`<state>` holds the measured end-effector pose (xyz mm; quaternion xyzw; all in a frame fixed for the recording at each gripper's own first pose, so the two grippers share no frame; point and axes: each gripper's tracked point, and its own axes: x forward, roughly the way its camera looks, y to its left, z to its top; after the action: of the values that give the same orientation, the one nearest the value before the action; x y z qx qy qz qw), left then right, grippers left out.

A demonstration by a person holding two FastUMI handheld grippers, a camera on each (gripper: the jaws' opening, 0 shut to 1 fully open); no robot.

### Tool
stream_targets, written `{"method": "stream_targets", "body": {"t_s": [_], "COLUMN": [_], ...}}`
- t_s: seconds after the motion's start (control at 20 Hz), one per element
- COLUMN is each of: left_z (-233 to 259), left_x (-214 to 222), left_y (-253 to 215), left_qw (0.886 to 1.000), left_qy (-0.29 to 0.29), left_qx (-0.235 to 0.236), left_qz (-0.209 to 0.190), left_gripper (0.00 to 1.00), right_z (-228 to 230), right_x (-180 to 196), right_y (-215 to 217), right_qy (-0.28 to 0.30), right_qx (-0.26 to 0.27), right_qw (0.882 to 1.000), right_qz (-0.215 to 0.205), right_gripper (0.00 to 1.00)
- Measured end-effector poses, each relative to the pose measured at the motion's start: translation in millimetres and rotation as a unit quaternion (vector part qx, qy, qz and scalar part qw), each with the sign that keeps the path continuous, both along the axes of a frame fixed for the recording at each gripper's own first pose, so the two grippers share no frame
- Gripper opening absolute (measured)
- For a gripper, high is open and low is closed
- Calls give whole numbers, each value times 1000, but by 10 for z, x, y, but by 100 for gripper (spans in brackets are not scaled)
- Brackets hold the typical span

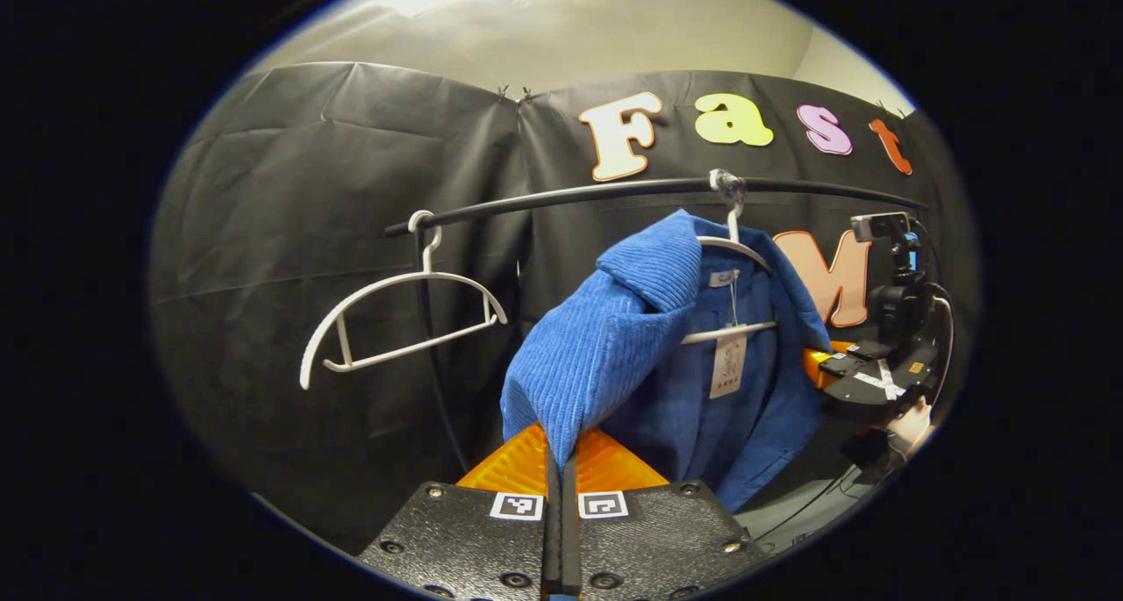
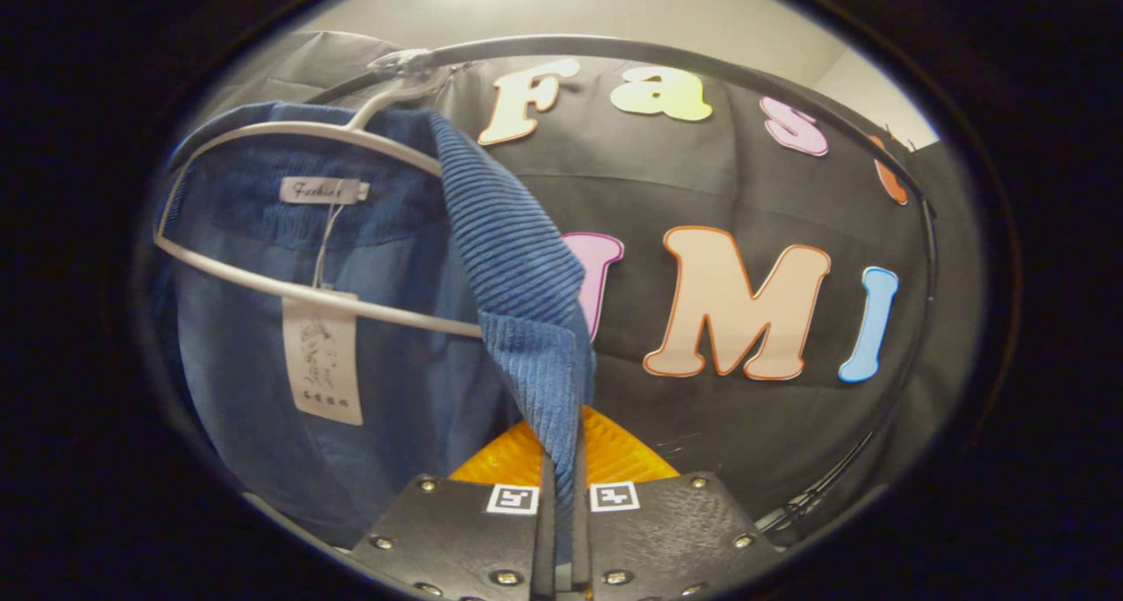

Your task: Grasp the clothes on the hanger with both hands and then place them into the laundry hamper below.

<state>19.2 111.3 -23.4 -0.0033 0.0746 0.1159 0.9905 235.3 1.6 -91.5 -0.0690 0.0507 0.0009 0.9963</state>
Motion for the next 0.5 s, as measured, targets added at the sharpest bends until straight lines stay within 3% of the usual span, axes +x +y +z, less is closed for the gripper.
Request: {"method": "stream_targets", "body": {"t_s": [0.5], "left_z": [346], "left_x": [3], "left_y": [386], "left_qw": [999], "left_qy": [-29], "left_qx": [4], "left_qz": [36], "left_gripper": [2], "right_z": [348], "right_x": [219], "right_y": [-359], "right_qy": [-47], "right_qx": [2], "right_qw": [998], "right_qz": [-31], "right_gripper": [5]}}
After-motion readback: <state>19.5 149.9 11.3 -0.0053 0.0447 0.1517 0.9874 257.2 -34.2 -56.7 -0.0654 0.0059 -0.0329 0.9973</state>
